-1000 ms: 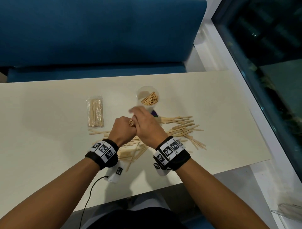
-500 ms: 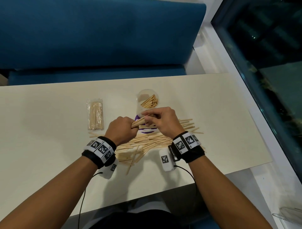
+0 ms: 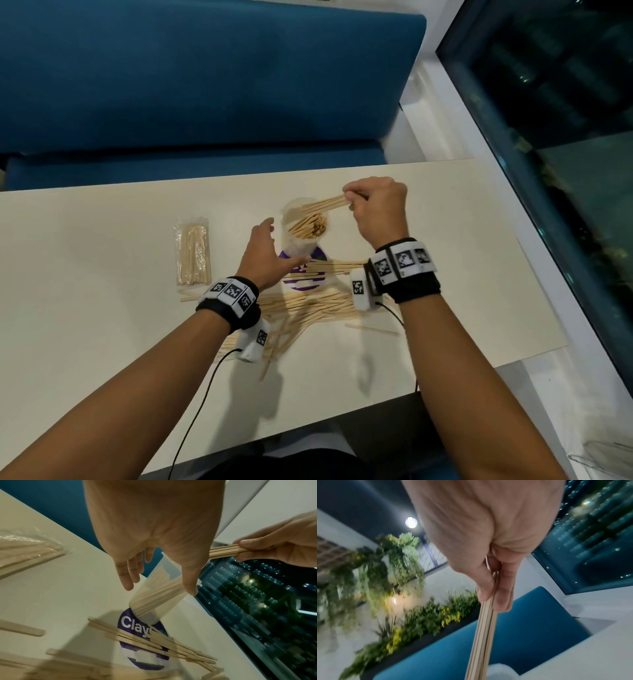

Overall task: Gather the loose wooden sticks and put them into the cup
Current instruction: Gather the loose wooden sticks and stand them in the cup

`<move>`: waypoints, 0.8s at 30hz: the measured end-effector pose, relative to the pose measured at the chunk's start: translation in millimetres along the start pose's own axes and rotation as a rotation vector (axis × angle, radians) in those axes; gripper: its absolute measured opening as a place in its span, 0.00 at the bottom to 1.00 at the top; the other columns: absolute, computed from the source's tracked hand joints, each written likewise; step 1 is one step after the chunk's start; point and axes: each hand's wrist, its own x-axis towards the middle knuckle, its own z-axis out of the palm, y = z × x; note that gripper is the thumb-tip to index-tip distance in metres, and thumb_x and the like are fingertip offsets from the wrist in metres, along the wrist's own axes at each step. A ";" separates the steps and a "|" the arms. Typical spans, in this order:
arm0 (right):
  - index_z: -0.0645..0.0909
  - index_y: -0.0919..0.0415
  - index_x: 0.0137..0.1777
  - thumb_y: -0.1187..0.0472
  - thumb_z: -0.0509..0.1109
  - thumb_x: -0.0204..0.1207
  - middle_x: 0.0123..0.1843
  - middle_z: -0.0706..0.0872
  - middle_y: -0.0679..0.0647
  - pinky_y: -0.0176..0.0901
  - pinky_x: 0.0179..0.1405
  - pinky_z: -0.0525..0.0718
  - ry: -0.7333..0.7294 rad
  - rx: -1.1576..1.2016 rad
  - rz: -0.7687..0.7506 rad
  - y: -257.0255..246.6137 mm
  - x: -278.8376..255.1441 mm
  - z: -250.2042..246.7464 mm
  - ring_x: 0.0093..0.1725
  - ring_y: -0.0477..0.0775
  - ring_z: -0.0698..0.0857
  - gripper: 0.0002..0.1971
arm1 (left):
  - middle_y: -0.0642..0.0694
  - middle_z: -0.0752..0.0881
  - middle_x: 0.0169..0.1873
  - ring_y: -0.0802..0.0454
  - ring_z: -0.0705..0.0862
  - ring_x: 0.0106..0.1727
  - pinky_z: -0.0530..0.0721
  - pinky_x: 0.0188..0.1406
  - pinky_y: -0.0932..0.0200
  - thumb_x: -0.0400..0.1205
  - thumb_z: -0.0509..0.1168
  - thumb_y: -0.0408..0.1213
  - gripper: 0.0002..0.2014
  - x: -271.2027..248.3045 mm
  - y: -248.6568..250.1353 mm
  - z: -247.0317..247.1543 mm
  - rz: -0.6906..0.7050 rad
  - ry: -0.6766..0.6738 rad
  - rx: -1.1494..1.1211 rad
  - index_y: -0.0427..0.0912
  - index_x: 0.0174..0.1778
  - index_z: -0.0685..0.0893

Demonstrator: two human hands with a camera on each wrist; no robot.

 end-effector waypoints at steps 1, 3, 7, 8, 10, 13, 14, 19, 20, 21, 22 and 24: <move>0.93 0.62 0.56 0.68 0.75 0.80 0.51 0.93 0.54 0.30 0.50 0.87 -0.031 -0.046 -0.009 1.2 1.4 11.9 0.45 0.45 0.88 0.08 | 0.42 0.69 0.83 0.44 0.77 0.77 0.81 0.73 0.46 0.66 0.86 0.59 0.60 4.3 2.2 2.9 0.006 0.010 0.004 0.43 0.88 0.60; 0.92 0.62 0.57 0.69 0.73 0.81 0.55 0.92 0.54 0.23 0.47 0.82 -0.111 -0.118 -0.022 3.7 1.2 40.2 0.48 0.46 0.87 0.09 | 0.43 0.72 0.83 0.45 0.76 0.79 0.79 0.77 0.42 0.65 0.86 0.59 0.58 10.5 5.1 8.0 0.023 0.035 -0.042 0.46 0.87 0.64; 0.92 0.57 0.59 0.68 0.73 0.80 0.57 0.89 0.58 0.51 0.61 0.87 -0.319 -0.297 -0.185 7.3 -7.0 86.7 0.55 0.58 0.86 0.12 | 0.45 0.81 0.73 0.55 0.79 0.64 0.77 0.60 0.58 0.75 0.83 0.49 0.38 12.7 7.9 14.1 0.084 0.095 -0.098 0.45 0.79 0.75; 0.91 0.55 0.59 0.64 0.74 0.79 0.58 0.88 0.57 0.50 0.62 0.84 -0.373 -0.400 -0.246 9.4 -9.1 92.6 0.57 0.59 0.83 0.11 | 0.45 0.81 0.73 0.57 0.79 0.62 0.75 0.58 0.60 0.76 0.82 0.47 0.36 12.7 6.5 14.9 0.096 0.100 -0.088 0.44 0.78 0.75; 0.91 0.51 0.60 0.56 0.76 0.79 0.60 0.85 0.55 0.46 0.63 0.76 -0.447 -0.588 -0.343 11.9 -8.4 95.4 0.59 0.58 0.76 0.11 | 0.45 0.81 0.73 0.58 0.77 0.61 0.73 0.56 0.64 0.78 0.81 0.45 0.35 12.5 4.0 15.7 0.108 0.100 -0.069 0.44 0.79 0.75; 0.90 0.51 0.59 0.49 0.76 0.78 0.59 0.87 0.51 0.49 0.61 0.70 -0.427 -0.659 -0.431 11.5 0.2 91.7 0.60 0.56 0.73 0.13 | 0.45 0.80 0.74 0.57 0.78 0.63 0.74 0.57 0.62 0.78 0.80 0.45 0.35 13.1 2.1 15.7 0.106 0.097 -0.062 0.43 0.79 0.74; 0.90 0.52 0.59 0.48 0.76 0.78 0.59 0.87 0.50 0.50 0.61 0.69 -0.412 -0.678 -0.456 11.0 1.8 90.8 0.61 0.56 0.73 0.14 | 0.46 0.80 0.74 0.56 0.79 0.64 0.74 0.58 0.61 0.78 0.80 0.45 0.35 13.0 2.1 15.8 0.101 0.095 -0.060 0.43 0.79 0.74; 0.91 0.50 0.58 0.45 0.73 0.79 0.61 0.84 0.51 0.53 0.63 0.72 -0.465 -0.726 -0.469 16.3 3.8 86.5 0.62 0.56 0.73 0.14 | 0.46 0.80 0.73 0.56 0.78 0.63 0.74 0.57 0.60 0.78 0.80 0.45 0.35 14.1 2.8 15.0 0.097 0.090 -0.042 0.44 0.79 0.74; 0.91 0.50 0.58 0.47 0.75 0.78 0.61 0.84 0.50 0.53 0.62 0.71 -0.475 -0.732 -0.475 16.3 5.1 85.4 0.62 0.56 0.73 0.13 | 0.46 0.80 0.73 0.57 0.78 0.62 0.75 0.58 0.60 0.78 0.81 0.45 0.36 14.3 2.4 15.1 0.099 0.092 -0.038 0.44 0.79 0.74; 0.91 0.49 0.58 0.48 0.77 0.76 0.60 0.85 0.49 0.53 0.61 0.71 -0.465 -0.737 -0.477 16.5 6.5 84.6 0.61 0.56 0.73 0.13 | 0.46 0.80 0.73 0.58 0.78 0.62 0.76 0.59 0.59 0.77 0.81 0.46 0.36 14.2 2.2 14.5 0.103 0.096 -0.040 0.44 0.79 0.74; 0.91 0.50 0.58 0.48 0.78 0.75 0.58 0.87 0.49 0.53 0.60 0.70 -0.444 -0.739 -0.476 16.0 6.7 84.7 0.61 0.56 0.74 0.14 | 0.46 0.80 0.74 0.57 0.78 0.63 0.78 0.61 0.58 0.77 0.81 0.46 0.37 14.1 2.1 14.1 0.108 0.097 -0.043 0.44 0.80 0.73; 0.91 0.52 0.58 0.48 0.79 0.74 0.55 0.89 0.48 0.53 0.59 0.70 -0.387 -0.729 -0.484 14.6 2.5 86.1 0.59 0.56 0.74 0.15 | 0.46 0.80 0.75 0.54 0.79 0.67 0.79 0.65 0.56 0.77 0.82 0.47 0.39 14.1 0.4 12.3 0.124 0.072 -0.047 0.45 0.81 0.72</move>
